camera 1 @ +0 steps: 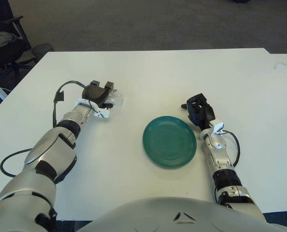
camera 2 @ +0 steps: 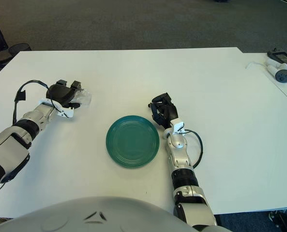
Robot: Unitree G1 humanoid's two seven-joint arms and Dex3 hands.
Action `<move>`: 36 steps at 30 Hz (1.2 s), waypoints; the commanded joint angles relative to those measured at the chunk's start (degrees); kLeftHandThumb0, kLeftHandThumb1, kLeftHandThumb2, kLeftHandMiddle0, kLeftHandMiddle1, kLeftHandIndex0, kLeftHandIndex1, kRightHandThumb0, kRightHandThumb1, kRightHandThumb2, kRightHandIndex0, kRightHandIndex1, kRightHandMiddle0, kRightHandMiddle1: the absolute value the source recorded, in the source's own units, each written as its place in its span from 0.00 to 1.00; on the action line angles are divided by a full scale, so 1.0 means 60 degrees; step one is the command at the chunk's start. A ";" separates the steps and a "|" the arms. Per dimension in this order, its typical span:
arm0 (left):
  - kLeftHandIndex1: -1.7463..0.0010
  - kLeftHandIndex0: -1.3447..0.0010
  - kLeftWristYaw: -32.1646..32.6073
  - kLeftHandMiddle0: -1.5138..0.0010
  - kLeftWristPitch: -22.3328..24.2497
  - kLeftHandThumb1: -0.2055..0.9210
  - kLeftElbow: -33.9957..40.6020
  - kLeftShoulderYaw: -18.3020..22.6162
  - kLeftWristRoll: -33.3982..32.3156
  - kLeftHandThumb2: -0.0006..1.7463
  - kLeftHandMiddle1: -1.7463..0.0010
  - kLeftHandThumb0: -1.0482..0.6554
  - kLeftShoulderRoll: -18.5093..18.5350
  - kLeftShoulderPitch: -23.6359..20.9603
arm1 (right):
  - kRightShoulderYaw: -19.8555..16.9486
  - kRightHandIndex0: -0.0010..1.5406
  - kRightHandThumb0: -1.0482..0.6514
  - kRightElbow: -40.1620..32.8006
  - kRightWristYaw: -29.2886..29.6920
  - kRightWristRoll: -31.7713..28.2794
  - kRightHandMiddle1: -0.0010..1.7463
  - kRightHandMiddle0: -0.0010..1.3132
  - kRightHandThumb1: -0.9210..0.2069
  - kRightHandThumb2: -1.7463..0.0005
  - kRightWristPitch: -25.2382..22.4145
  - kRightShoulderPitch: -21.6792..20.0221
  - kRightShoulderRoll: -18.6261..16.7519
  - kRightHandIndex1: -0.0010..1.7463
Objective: Put the bottle into the plate.
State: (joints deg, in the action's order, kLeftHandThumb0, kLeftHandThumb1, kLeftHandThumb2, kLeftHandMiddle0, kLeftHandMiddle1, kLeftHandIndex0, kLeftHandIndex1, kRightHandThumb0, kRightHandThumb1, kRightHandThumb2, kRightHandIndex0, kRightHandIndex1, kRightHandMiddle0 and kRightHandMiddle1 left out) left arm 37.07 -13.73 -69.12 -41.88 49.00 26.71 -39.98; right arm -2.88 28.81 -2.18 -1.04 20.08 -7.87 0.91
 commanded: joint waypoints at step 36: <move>0.00 0.57 0.5391 0.21 -0.4861 0.48 -0.0492 0.1347 -0.0484 0.73 0.00 0.35 -0.0848 0.0492 | -0.0037 0.26 0.41 0.0837 0.0000 -0.0018 0.95 0.22 0.01 0.75 -0.0359 0.0447 0.0047 0.64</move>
State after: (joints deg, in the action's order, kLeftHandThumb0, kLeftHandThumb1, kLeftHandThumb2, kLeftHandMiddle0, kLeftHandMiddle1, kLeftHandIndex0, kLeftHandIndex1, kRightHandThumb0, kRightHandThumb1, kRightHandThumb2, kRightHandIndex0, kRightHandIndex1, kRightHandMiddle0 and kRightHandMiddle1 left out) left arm 68.64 -42.18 -72.23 -34.49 46.38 21.32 -36.45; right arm -3.01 30.57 -2.42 -1.26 22.77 -8.29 1.24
